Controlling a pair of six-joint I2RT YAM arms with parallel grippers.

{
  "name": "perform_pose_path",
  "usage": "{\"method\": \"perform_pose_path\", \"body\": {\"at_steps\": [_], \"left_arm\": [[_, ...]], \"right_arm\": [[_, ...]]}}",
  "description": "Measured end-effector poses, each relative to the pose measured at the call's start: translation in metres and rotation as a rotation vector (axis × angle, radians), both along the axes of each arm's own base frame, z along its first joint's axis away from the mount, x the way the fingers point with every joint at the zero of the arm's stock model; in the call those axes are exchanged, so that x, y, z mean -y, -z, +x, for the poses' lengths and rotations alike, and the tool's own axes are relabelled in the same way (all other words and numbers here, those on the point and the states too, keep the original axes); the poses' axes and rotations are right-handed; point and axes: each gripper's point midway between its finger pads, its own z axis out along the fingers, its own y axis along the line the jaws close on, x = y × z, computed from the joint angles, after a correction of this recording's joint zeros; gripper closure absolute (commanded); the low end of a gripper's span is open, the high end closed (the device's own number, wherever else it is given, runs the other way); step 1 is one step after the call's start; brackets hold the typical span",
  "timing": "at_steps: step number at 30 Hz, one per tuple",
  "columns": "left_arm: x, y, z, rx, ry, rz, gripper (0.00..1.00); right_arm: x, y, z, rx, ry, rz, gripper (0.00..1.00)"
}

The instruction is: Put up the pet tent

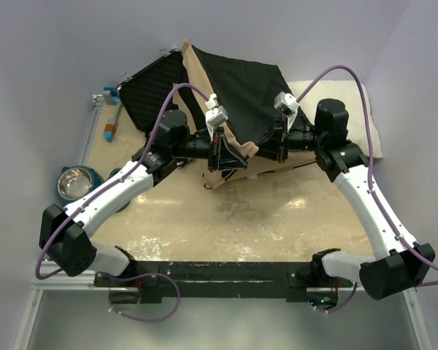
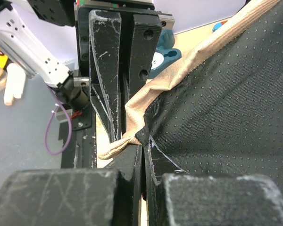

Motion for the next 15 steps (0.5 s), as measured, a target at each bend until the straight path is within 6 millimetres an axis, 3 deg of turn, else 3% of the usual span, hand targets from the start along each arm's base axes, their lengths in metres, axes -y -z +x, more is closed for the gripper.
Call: {"method": "perform_pose_path", "body": {"at_steps": [15], "left_arm": [[0.002, -0.009, -0.008, -0.034, 0.044, -0.033, 1.0]], "right_arm": [[0.0, 0.02, -0.001, 0.077, 0.0, -0.061, 1.0]]}}
